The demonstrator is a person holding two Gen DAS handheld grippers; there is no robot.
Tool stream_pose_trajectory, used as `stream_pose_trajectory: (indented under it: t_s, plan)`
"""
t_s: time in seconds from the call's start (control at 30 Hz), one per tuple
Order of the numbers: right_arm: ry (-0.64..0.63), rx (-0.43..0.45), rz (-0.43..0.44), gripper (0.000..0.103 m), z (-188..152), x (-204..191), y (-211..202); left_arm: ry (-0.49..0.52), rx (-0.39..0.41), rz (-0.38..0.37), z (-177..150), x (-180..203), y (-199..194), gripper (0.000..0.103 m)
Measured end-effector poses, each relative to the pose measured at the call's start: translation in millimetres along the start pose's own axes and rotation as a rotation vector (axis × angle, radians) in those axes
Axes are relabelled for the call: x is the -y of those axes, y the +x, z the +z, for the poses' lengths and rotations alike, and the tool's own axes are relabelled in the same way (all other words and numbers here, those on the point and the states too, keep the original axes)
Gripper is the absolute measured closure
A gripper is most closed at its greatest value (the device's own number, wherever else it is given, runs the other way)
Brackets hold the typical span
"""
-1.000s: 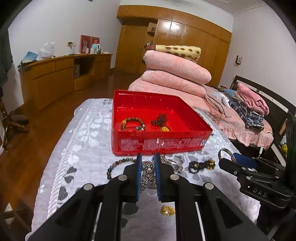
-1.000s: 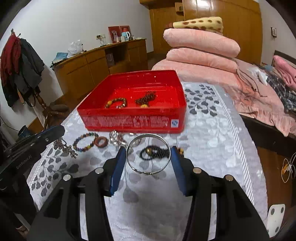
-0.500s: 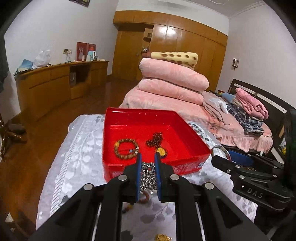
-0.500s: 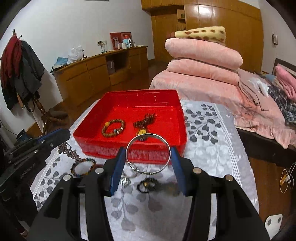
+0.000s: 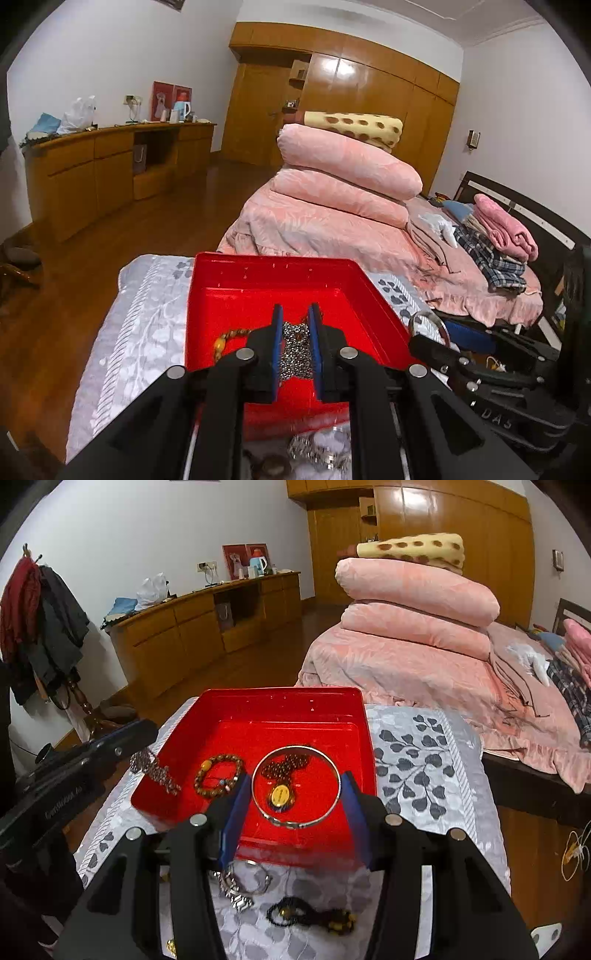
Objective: Organize jewelry
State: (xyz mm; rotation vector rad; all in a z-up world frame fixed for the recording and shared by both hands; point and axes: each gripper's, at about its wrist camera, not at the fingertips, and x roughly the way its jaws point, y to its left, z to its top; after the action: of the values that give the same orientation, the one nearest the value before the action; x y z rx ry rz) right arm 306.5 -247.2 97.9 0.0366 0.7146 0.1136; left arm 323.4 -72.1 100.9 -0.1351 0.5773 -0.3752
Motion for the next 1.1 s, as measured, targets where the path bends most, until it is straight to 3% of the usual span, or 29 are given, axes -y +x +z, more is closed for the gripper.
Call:
stream_pose_trajectory:
  t_s: [0.4, 0.67, 1.1]
  plan:
    - [0.005, -0.067, 0.006, 0.055, 21.0, 7.1, 50.1, -0.060, -0.082, -0.026, 18.6, -23.6, 51.8, 0.090]
    - [0.005, -0.118, 0.012, 0.055, 18.0, 4.2, 79.7, -0.054, -0.132, 0.017, 11.1, -30.7, 75.6, 0.090]
    - [0.002, -0.143, -0.020, 0.055, 16.5, 4.9, 90.7, 0.024, -0.176, 0.109, 2.5, -24.1, 91.5, 0.090]
